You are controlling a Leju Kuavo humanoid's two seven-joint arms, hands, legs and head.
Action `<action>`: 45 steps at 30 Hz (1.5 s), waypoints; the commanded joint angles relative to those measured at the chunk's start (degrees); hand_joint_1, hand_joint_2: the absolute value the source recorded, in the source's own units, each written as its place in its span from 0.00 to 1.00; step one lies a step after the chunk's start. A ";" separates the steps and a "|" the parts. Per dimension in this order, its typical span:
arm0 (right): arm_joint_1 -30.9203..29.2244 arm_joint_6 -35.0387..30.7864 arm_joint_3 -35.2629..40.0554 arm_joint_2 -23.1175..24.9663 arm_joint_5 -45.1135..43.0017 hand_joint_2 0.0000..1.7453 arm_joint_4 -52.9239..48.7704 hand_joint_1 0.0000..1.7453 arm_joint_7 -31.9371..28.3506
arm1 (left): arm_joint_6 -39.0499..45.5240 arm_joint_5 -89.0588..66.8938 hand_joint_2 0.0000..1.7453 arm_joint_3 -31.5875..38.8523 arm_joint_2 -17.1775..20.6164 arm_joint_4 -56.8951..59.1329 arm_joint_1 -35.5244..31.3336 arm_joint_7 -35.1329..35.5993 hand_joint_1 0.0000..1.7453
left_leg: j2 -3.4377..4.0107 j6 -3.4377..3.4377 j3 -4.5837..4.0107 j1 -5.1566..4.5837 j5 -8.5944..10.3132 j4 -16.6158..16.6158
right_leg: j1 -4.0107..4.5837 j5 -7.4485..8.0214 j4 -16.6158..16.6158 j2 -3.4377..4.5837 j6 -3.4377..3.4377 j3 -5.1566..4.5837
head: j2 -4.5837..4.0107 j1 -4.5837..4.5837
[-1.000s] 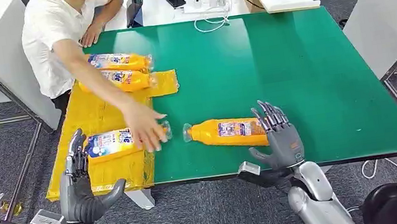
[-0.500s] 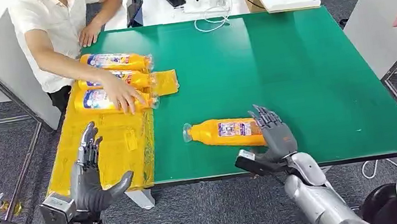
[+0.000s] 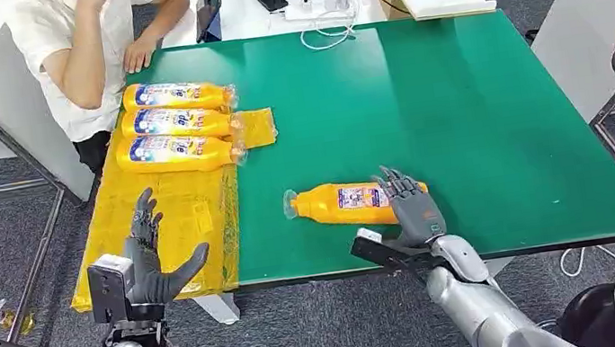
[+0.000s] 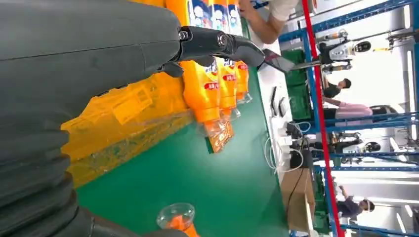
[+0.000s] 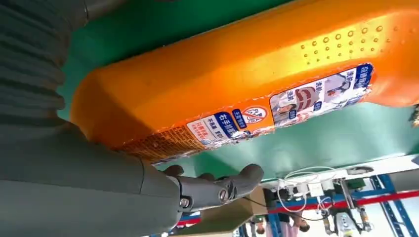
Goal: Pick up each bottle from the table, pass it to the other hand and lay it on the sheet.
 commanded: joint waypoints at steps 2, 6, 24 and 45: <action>-2.18 1.63 1.30 1.06 0.42 1.00 5.34 0.00 1.52 | 0.18 -0.48 1.00 0.91 0.06 4.07 -2.32 0.21 0.00 | 0.06 -0.08 0.22 0.02 -0.03 -0.05 | 0.04 -0.03 -0.04 -0.02 -0.14 0.21 | 0.00 -0.02; -2.47 10.26 2.69 -0.35 1.86 1.00 7.11 0.05 9.71 | 0.82 -4.03 1.00 -0.02 0.46 1.66 -0.33 -1.20 0.00 | 0.10 -0.09 0.27 0.01 -0.05 -0.05 | 0.03 -0.05 -0.03 0.00 -0.16 0.24 | 0.00 0.00; -0.80 17.18 -1.06 -1.43 3.90 1.00 10.30 1.00 25.65 | 0.27 -5.99 1.00 0.69 -0.08 1.94 1.13 -1.53 0.00 | -0.28 -0.05 1.20 0.09 0.01 -0.16 | 0.10 -0.06 -0.41 -0.25 -0.13 0.66 | 0.00 0.02; 11.56 23.09 -0.79 5.46 -29.04 1.00 -25.65 1.00 -8.81 | -7.95 21.47 1.00 -2.09 -0.45 -3.09 7.99 4.98 0.00 | 0.43 -0.22 0.95 0.29 -0.25 -0.05 | 0.28 0.05 -0.20 0.54 -0.30 0.81 | 0.00 0.00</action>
